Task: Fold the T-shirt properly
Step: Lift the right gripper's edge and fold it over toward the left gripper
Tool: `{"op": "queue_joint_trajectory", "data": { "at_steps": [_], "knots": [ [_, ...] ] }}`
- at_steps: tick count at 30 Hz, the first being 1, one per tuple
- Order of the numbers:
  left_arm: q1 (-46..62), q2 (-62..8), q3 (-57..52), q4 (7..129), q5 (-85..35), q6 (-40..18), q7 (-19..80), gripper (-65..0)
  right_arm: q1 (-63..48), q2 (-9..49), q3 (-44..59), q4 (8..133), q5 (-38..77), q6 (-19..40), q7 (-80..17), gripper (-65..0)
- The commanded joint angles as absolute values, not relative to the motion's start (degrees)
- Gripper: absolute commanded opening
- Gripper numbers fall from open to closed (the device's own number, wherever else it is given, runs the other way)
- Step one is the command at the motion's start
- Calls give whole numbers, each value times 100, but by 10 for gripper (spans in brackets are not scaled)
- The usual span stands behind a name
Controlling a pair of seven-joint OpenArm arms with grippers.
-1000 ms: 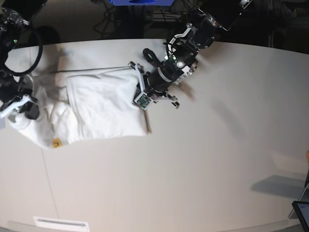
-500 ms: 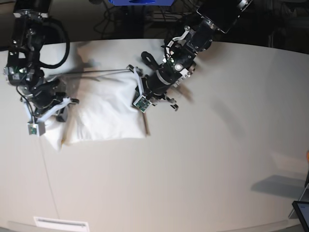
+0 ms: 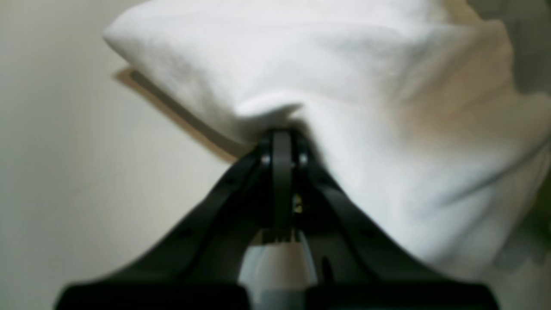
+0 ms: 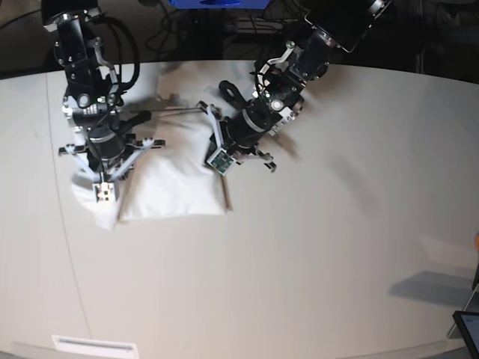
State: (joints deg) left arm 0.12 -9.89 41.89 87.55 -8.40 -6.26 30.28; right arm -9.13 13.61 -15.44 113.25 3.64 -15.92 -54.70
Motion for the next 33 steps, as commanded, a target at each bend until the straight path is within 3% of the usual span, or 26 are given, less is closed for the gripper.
{"op": "queue_joint_trajectory", "data": {
  "at_steps": [1, 7, 15, 33],
  "knots": [
    [-13, -980, 4171, 8699, -804, -637, 3284, -650, -822, 1385, -1701, 11433, 207, -1684, -5323, -649],
    [-66, -971, 4189, 8629, -804, -637, 3284, -650, -822, 1235, -2501, 11415, -1068, -2000, -5367, -649],
    [-57, -1007, 4189, 8629, -804, -637, 3284, -650, -822, 919, -3679, 11363, -3257, -2000, -5376, -649],
    [-4, -1024, 4189, 8673, -804, -637, 3512, -650, -673, 778, -4295, 10818, -3459, -2053, -5490, -649]
  ]
}}
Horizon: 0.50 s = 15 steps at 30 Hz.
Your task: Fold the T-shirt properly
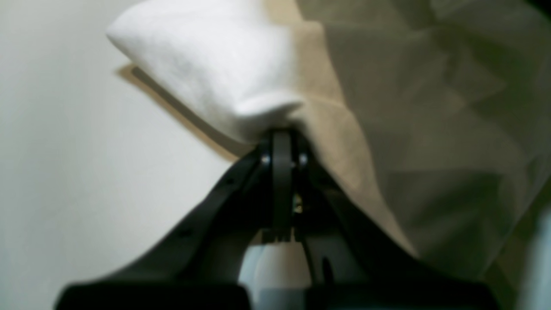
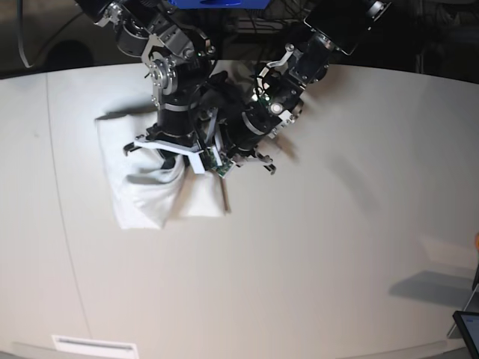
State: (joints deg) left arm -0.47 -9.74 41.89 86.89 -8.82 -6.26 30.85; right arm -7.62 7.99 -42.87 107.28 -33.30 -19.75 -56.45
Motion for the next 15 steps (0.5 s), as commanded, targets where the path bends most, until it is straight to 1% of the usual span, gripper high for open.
{"op": "queue_joint_trajectory", "data": {
  "at_steps": [1, 7, 9, 10, 12, 15],
  "knots": [
    [-4, -1024, 4189, 8673, -804, -637, 3512, -650, -620, 778, -4347, 10818, -3459, -2053, -5516, -649],
    [75, -1095, 4189, 8681, -804, -637, 3512, -650, -505, 769, -4435, 10809, -3459, -2053, -5508, -635],
    [75, -1103, 4189, 8681, -804, -637, 3503, -650, -497, 769, -4532, 10809, -3459, -2018, -5516, -596],
    [75, -1103, 4189, 8681, -804, -637, 3503, -650, -497, 787, -4629, 10809, -3459, -2018, -5525, -566],
    [75, -1103, 4180, 8681, -804, -637, 3503, -650, -523, 796, -4787, 10835, -3459, -2018, -5525, -464],
    [66, -1103, 4145, 8681, -804, -637, 3503, -650, -585, 769, -4936, 10888, -3459, -2009, -5525, -261]
  ]
}}
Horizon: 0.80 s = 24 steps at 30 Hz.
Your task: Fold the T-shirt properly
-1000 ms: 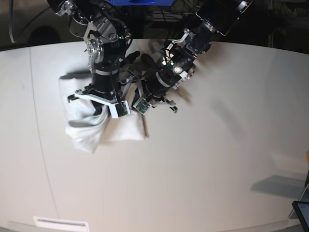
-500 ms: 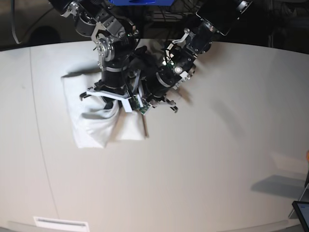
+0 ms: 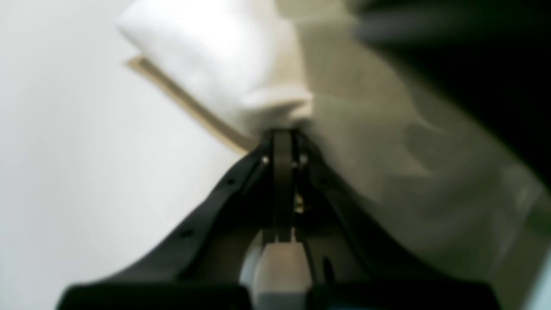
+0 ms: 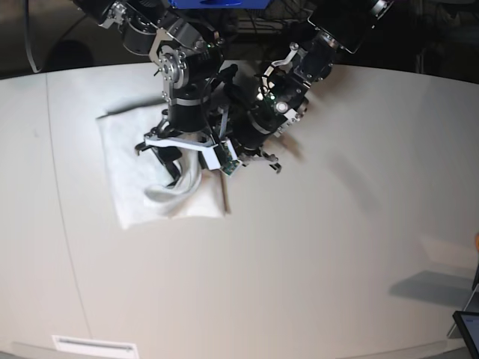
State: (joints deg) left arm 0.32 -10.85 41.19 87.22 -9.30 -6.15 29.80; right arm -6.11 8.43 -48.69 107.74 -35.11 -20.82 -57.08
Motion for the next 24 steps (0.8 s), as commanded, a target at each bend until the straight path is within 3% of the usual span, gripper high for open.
{"op": "queue_joint_trajectory", "data": {
  "at_steps": [1, 3, 12, 14, 19, 20, 21, 23, 24],
  "knots": [
    [57, -1112, 4136, 8681, -804, -637, 3503, -650, -602, 769, -4989, 10967, -3459, -2009, -5525, -215],
    [57, -1182, 4119, 8681, -804, -637, 3503, -650, -664, 769, -5077, 11204, -3459, -2000, -5543, -183],
    [277, -1499, 3301, 8910, -813, -637, 3486, -650, -664, 760, -5288, 11424, -3495, -2229, -5851, -183],
    [462, -1587, 2905, 9226, -813, -637, 3486, -650, -655, 760, -5209, 11433, -3846, -2589, -5842, -183],
    [804, -1886, 2246, 9666, -813, -637, 3503, -650, -629, 716, -4919, 11442, -4848, -2615, -5684, -196],
    [857, -1930, 2193, 9692, -813, -637, 3503, -650, -637, 708, -4822, 11442, -4848, -2615, -5622, -232],
    [919, -1982, 2158, 9701, -813, -637, 3503, -650, -646, 690, -4681, 11442, -4831, -2607, -5560, -309],
    [1024, -2044, 2158, 9710, -813, -637, 3486, -650, -664, 576, -4435, 11433, -4804, -2607, -5473, -561],
    [1068, -2044, 2158, 9763, -813, -637, 3486, -650, -673, 470, -4295, 11433, -4752, -2607, -5455, -650]
  ]
}}
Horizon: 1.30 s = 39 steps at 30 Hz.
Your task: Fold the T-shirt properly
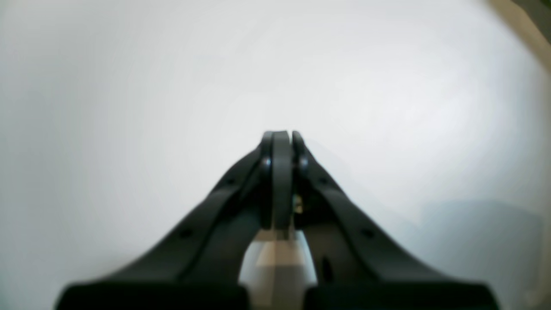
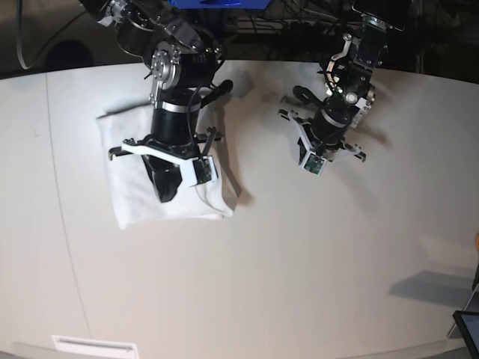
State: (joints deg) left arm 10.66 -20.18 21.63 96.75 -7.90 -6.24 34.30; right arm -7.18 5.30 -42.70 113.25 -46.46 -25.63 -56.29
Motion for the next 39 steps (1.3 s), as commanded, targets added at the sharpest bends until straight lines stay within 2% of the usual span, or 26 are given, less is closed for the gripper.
{"op": "queue_joint_trajectory", "data": {
  "at_steps": [1, 2, 5, 16, 23, 39],
  "knots": [
    [1156, -2044, 2149, 9851, -813, -637, 3477, -650, -716, 382, -4110, 11433, -4681, -2607, -5446, -650],
    [1244, -2044, 2141, 9947, -813, -637, 3477, -650, -760, 321, -3978, 11433, -4585, -2607, -5437, -612],
    [1455, -2044, 2114, 10325, -804, -637, 3477, -650, -954, 233, -3635, 11433, -4198, -2607, -5429, -650],
    [1613, -2053, 2114, 10501, -760, -637, 3486, -650, -2123, 251, -2782, 11389, -2519, -2607, -4031, -647],
    [1613, -2114, 2114, 10510, -769, -637, 3495, -650, -2220, 277, -2941, 11327, -1868, -2607, -3996, -647],
    [1613, -2123, 2114, 10484, -760, -637, 3503, -650, -2202, 268, -4189, 10879, -1851, -2624, -3996, -647]
  ]
}}
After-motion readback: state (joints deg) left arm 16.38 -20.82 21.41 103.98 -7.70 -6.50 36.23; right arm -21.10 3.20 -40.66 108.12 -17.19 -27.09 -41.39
